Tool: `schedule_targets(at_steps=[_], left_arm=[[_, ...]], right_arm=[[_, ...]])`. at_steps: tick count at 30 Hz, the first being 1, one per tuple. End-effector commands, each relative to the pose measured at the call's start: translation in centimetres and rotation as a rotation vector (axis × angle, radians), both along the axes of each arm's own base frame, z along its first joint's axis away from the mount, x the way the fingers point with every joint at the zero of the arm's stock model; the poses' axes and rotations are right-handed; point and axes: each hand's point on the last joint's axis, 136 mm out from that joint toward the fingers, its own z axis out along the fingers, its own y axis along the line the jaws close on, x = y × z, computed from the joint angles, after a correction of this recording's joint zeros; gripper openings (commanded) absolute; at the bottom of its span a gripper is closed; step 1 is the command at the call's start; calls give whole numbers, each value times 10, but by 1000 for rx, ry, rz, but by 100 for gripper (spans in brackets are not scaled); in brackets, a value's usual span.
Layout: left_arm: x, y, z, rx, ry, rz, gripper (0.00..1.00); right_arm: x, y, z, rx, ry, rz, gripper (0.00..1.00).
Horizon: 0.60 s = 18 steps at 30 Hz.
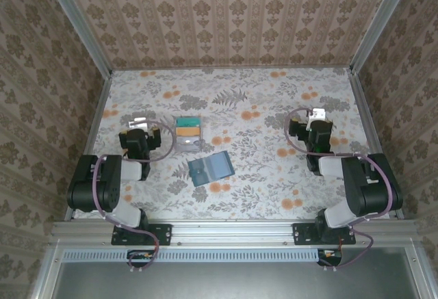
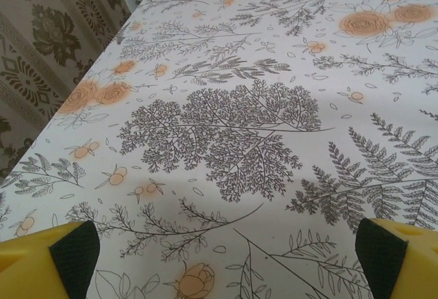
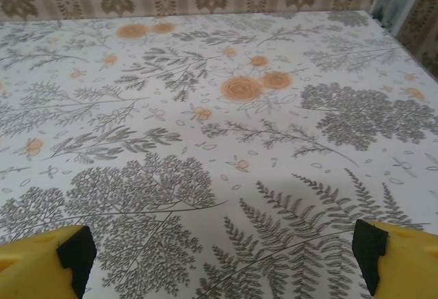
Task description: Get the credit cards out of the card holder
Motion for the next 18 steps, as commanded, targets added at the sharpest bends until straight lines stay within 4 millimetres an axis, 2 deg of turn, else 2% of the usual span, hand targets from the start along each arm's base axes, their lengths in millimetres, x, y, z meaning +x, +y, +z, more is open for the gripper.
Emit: schedule_targets(at_steps=[1,18], left_arm=[[13,-1,21,-23,-76,-23,100],[13,-3,20,-22,-70,-32,100]], right_arm=[[2,7,3,8,-43,50,100],[2,7,2,12,-38,53,100]])
